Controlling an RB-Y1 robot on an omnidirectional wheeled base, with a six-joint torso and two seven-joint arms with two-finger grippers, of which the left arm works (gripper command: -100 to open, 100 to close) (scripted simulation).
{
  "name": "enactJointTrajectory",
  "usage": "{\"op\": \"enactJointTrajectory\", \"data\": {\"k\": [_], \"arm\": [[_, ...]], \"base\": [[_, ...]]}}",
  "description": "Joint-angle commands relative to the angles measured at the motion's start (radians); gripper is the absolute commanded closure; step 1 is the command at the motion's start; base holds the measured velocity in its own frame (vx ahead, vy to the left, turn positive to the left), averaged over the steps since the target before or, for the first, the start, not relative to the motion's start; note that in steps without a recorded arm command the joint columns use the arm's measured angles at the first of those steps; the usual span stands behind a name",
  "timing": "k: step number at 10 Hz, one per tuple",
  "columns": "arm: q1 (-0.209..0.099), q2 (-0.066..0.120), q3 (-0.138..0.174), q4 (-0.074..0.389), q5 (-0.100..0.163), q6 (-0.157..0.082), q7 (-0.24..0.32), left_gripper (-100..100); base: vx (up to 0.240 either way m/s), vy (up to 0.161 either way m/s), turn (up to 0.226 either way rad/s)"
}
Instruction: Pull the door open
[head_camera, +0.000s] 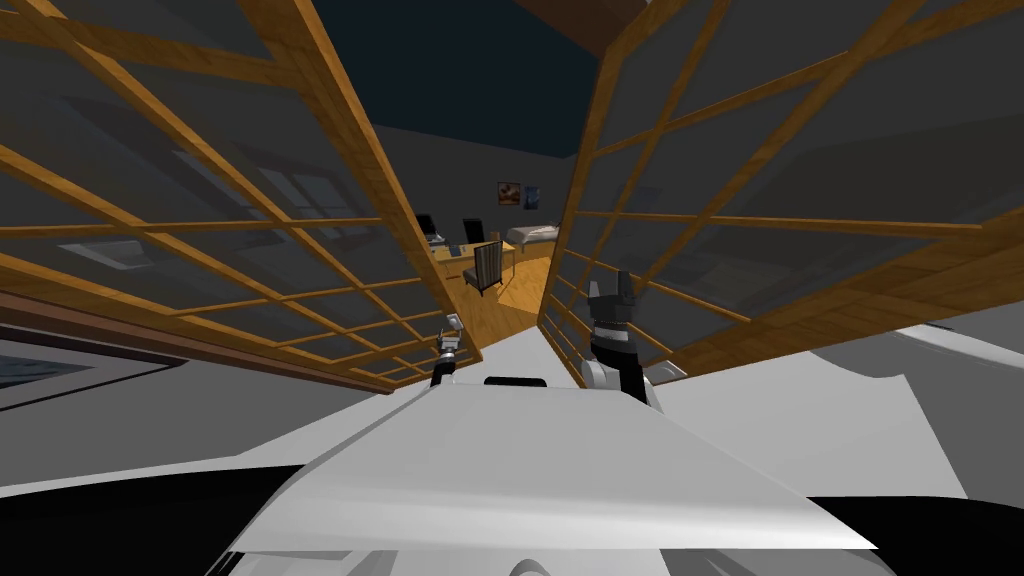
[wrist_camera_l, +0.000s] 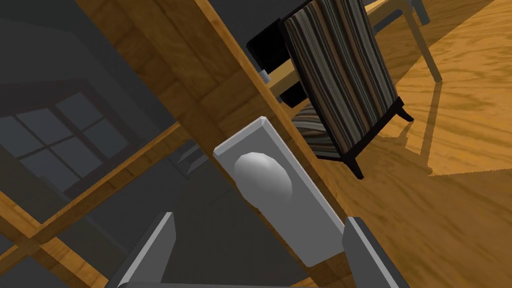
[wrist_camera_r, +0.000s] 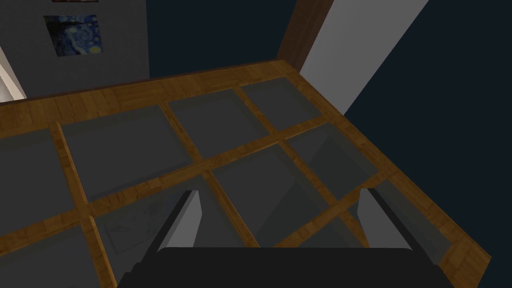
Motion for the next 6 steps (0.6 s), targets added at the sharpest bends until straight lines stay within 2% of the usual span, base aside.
{"op": "enactJointTrajectory", "data": {"k": [1, 3, 4, 5, 6], "arm": [[0.000, -0.002, -0.004, -0.003, 0.010, 0.001, 0.028, -100], [-0.003, -0.010, -0.017, -0.012, 0.049, 0.006, 0.094, -100], [-0.003, -0.010, -0.017, -0.012, 0.049, 0.006, 0.110, -100], [-0.004, -0.013, -0.023, -0.016, 0.068, 0.009, 0.146, -100], [-0.004, -0.013, -0.023, -0.016, 0.068, 0.009, 0.150, -100]], "base": [[-0.042, 0.009, -0.027], [-0.070, 0.012, -0.066], [-0.070, 0.010, -0.017], [-0.060, 0.016, -0.029], [-0.040, 0.014, -0.022]]}}
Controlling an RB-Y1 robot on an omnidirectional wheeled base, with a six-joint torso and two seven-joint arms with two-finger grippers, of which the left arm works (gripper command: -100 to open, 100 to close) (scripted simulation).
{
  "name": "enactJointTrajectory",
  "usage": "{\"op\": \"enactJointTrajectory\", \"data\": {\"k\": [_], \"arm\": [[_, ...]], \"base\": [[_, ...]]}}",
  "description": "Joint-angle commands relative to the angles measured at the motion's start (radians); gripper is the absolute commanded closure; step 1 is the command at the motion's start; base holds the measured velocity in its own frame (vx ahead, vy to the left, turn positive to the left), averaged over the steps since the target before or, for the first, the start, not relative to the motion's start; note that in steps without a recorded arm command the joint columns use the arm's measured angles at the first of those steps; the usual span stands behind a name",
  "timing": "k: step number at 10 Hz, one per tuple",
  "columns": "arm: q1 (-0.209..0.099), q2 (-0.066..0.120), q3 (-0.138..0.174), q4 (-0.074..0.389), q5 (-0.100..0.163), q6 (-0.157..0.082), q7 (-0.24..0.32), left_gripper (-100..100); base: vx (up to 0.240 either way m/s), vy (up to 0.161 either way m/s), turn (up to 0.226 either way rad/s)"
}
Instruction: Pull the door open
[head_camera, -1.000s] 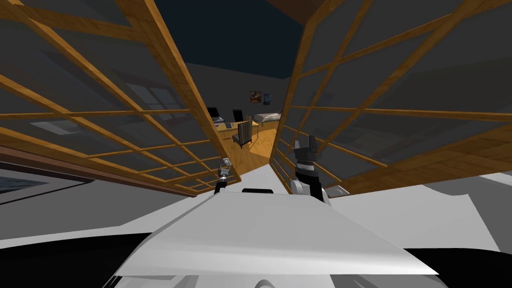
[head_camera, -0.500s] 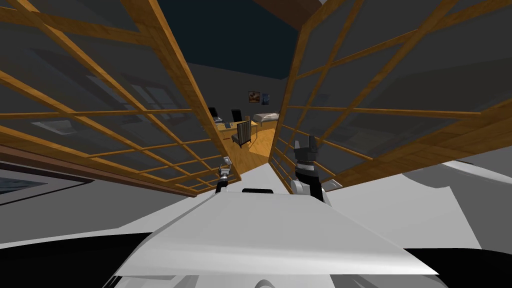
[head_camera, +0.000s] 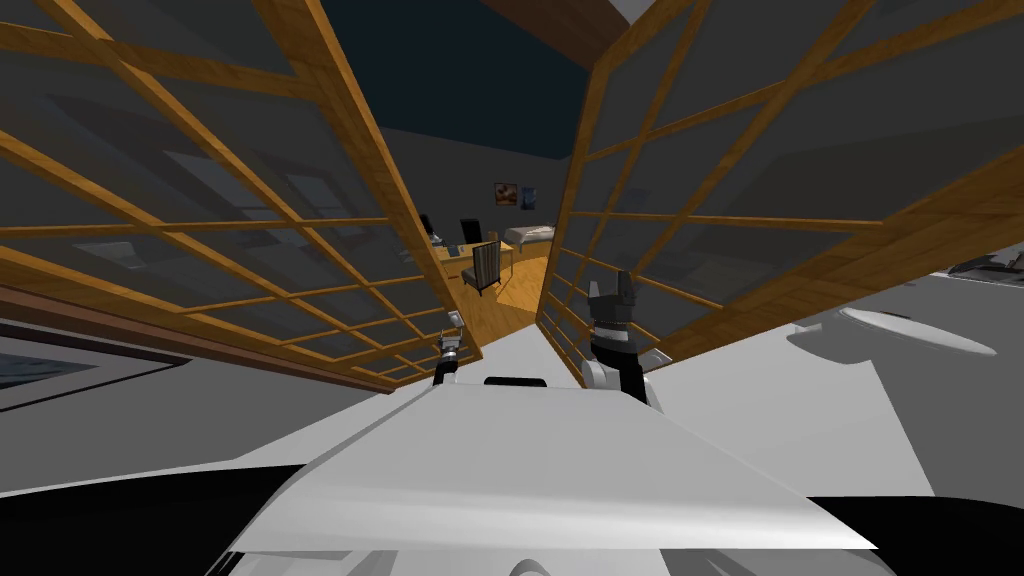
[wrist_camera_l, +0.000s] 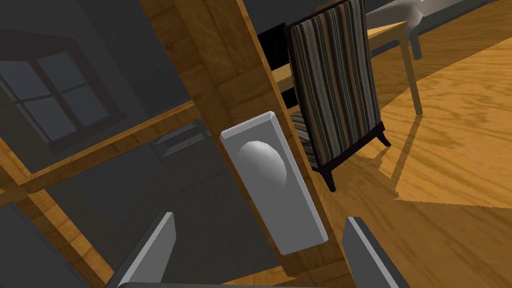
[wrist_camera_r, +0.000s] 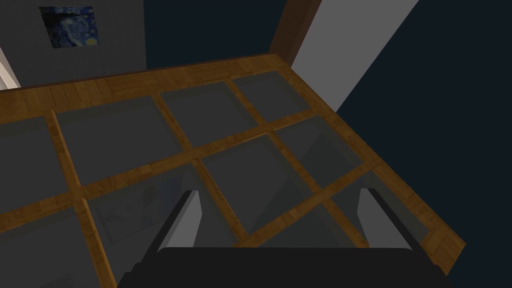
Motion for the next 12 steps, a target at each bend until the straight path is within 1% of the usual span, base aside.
{"op": "enactJointTrajectory", "data": {"k": [1, 2, 3, 5, 6, 9, 12], "arm": [[-0.002, -0.004, -0.007, -0.004, 0.021, 0.003, 0.049, -100], [-0.003, -0.007, -0.013, -0.008, 0.038, 0.005, 0.075, -100], [-0.003, -0.007, -0.013, -0.008, 0.038, 0.005, 0.088, -100], [-0.005, -0.013, -0.024, -0.015, 0.070, 0.009, 0.153, -100], [-0.005, -0.013, -0.024, -0.015, 0.070, 0.009, 0.162, -100], [-0.007, -0.020, -0.037, -0.024, 0.107, 0.014, 0.254, -100], [-0.009, -0.025, -0.045, -0.030, 0.132, 0.017, 0.316, -100]], "base": [[-0.044, 0.009, -0.053], [-0.073, 0.017, -0.061], [-0.059, 0.014, -0.022], [-0.070, 0.013, -0.045], [-0.057, 0.006, -0.020], [-0.065, 0.011, -0.040], [-0.061, 0.008, -0.028]]}}
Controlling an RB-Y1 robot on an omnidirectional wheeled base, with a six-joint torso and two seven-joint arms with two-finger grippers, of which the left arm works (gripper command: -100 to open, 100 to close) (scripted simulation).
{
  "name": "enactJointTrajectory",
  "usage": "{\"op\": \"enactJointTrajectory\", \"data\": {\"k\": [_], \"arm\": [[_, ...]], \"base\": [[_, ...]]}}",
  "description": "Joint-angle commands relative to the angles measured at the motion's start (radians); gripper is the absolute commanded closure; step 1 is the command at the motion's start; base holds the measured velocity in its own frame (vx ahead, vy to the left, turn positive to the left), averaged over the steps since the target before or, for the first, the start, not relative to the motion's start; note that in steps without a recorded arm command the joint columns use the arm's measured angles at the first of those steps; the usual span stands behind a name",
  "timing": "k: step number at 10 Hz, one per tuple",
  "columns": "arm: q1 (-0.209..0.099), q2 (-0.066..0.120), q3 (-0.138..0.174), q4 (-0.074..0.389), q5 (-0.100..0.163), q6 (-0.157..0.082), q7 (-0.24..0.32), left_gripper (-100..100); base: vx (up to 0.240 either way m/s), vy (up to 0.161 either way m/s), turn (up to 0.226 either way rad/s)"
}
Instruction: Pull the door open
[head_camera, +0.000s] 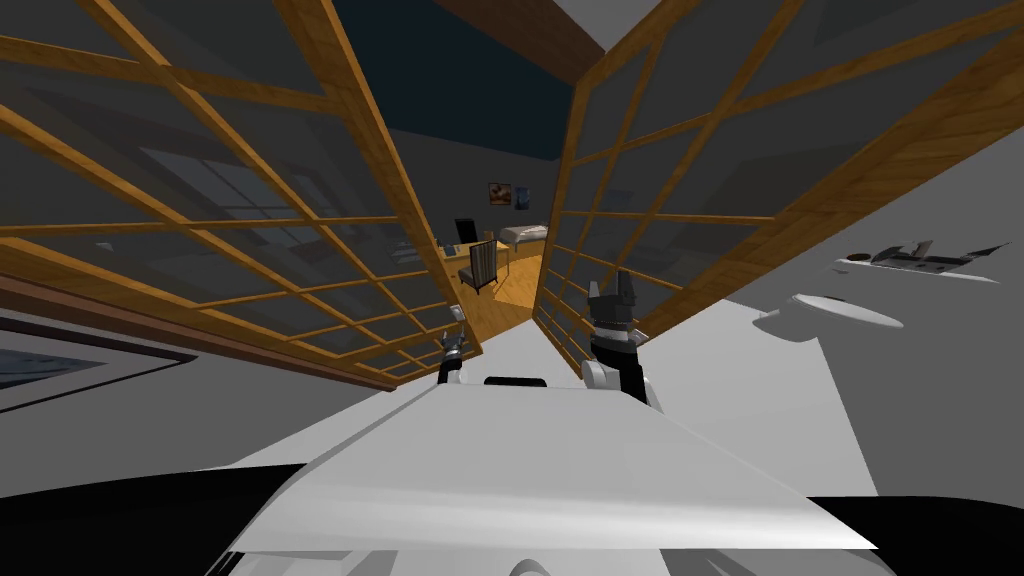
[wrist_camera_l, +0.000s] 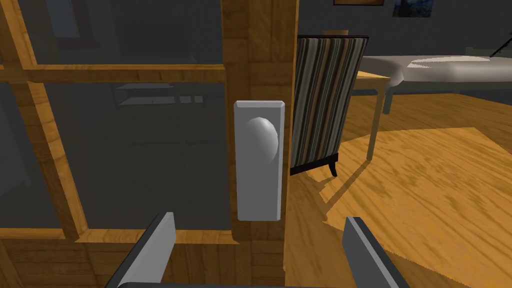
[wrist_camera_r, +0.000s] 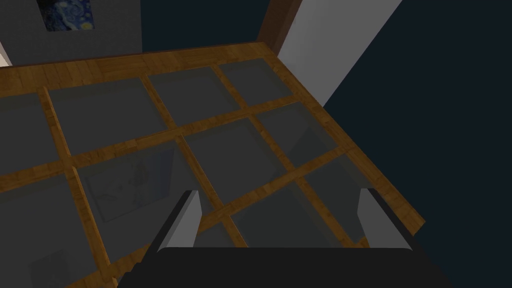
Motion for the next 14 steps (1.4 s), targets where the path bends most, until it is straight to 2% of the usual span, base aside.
{"op": "enactJointTrajectory", "data": {"k": [1, 7, 8, 9, 10, 11, 12, 13, 14], "arm": [[0.000, 0.000, 0.000, 0.000, 0.000, 0.000, 0.000, -100], [0.037, 0.093, 0.020, 0.039, 0.019, -0.029, 0.111, -100], [0.037, 0.093, 0.020, 0.039, 0.019, -0.029, 0.111, -100], [0.043, 0.107, 0.023, 0.045, 0.021, -0.033, 0.127, -100], [0.043, 0.107, 0.023, 0.045, 0.021, -0.033, 0.127, -100], [0.049, 0.125, 0.027, 0.052, 0.025, -0.039, 0.147, -100], [0.038, 0.116, 0.023, 0.066, 0.022, -0.042, 0.140, -100], [0.038, 0.116, 0.023, 0.066, 0.022, -0.042, 0.140, 100], [0.038, 0.116, 0.023, 0.066, 0.022, -0.042, 0.140, 100]], "base": [[-0.025, 0.004, -0.006], [0.193, 0.014, -0.093], [0.103, 0.017, -0.024], [0.083, 0.009, -0.038], [0.062, 0.011, -0.030], [0.125, 0.025, -0.070], [0.069, 0.016, -0.018], [-0.017, -0.003, 0.016], [-0.026, -0.008, -0.003]]}}
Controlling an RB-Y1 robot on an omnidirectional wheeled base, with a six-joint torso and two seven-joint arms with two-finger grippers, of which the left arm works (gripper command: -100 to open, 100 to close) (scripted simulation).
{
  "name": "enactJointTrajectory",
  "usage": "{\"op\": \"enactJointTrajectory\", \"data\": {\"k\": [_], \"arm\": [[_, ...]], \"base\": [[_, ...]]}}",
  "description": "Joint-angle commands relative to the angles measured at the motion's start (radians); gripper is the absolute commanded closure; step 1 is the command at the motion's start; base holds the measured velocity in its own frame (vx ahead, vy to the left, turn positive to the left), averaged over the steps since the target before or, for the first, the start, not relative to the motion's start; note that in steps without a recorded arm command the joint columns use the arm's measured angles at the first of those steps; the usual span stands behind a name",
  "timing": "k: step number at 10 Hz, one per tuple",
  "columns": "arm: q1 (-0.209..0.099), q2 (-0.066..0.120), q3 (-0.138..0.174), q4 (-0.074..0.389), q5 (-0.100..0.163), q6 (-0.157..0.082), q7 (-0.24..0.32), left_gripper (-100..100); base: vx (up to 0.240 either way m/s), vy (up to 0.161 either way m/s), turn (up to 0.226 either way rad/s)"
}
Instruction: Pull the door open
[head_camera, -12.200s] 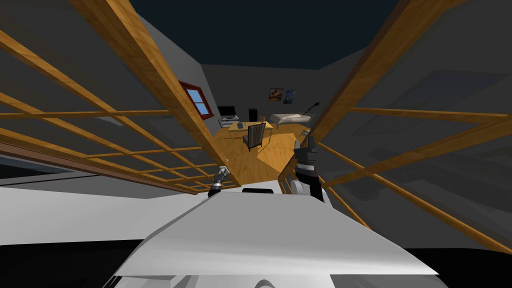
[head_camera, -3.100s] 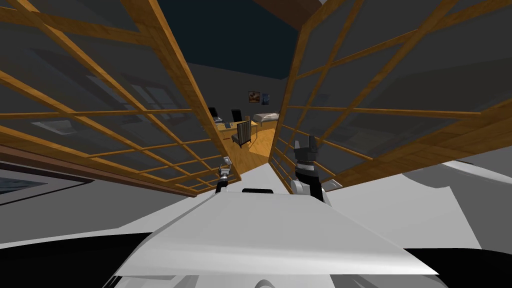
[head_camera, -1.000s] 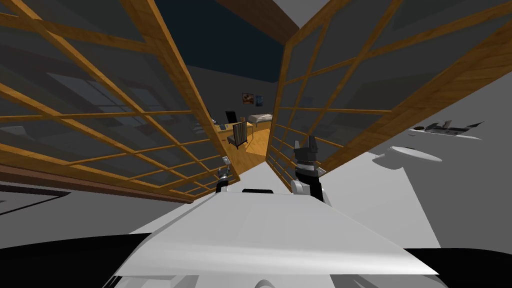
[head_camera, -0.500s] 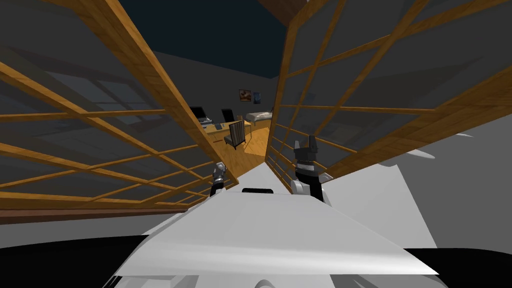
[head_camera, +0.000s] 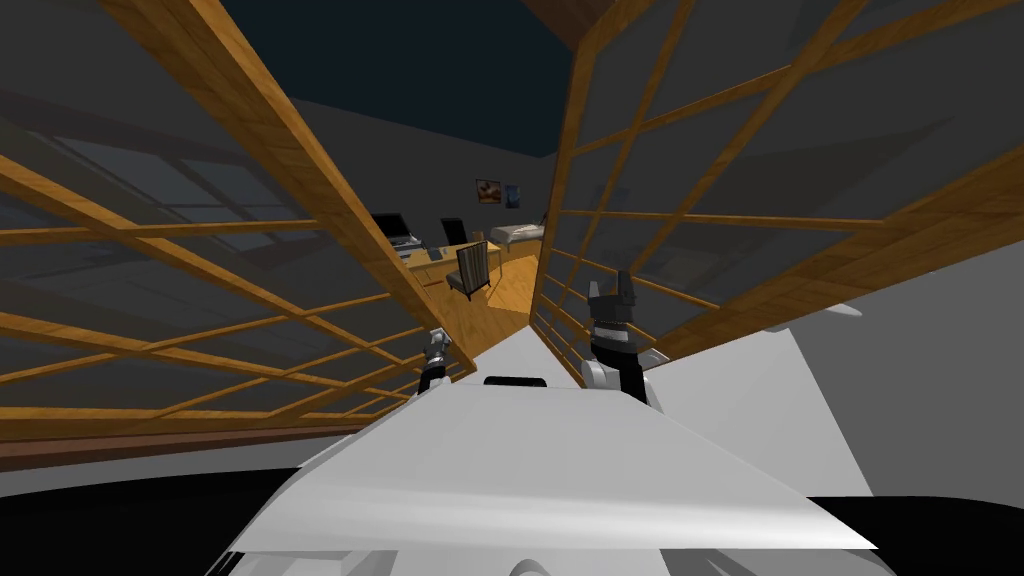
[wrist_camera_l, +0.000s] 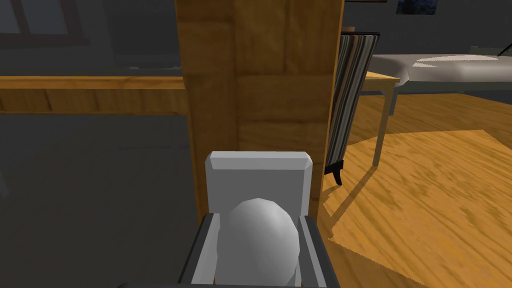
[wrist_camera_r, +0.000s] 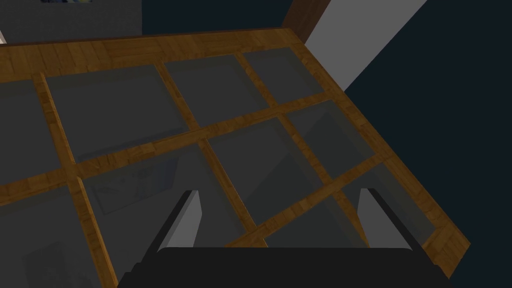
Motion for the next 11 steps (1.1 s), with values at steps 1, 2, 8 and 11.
{"op": "enactJointTrajectory", "data": {"k": [1, 2, 8, 11], "arm": [[0.002, 0.000, 0.000, 0.000, 0.000, 0.001, -0.001, 100], [0.002, 0.000, 0.000, 0.000, 0.000, 0.001, -0.001, 100], [0.013, 0.020, -0.044, -0.018, -0.023, 0.002, 0.036, 100], [0.026, 0.043, -0.093, -0.040, -0.049, 0.002, 0.079, 100]], "base": [[-0.015, -0.003, -0.005], [-0.007, -0.001, -0.002], [-0.115, -0.005, -0.040], [-0.249, 0.015, -0.092]]}}
